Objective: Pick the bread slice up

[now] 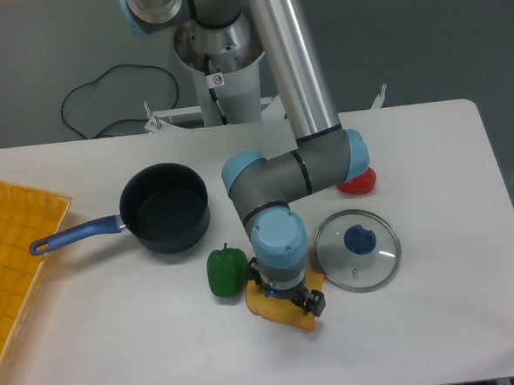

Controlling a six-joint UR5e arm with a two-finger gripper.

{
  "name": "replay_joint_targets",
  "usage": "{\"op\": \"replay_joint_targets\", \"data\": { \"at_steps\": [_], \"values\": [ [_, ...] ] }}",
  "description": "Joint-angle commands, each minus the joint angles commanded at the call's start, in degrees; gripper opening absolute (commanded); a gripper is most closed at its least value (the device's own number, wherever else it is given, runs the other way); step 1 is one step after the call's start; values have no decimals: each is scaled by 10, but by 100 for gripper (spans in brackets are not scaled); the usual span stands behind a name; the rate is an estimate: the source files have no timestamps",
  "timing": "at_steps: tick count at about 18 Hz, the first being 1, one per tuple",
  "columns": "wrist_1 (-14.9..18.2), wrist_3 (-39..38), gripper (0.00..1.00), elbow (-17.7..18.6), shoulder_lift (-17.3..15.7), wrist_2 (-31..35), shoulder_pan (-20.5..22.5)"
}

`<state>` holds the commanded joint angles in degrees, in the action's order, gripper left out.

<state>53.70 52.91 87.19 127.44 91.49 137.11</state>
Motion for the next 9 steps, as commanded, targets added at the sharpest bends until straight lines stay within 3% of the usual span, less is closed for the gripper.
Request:
{"op": "replay_joint_targets", "data": {
  "at_steps": [9],
  "values": [
    [-1, -3, 100, 5, 1, 0, -5]
  ]
}}
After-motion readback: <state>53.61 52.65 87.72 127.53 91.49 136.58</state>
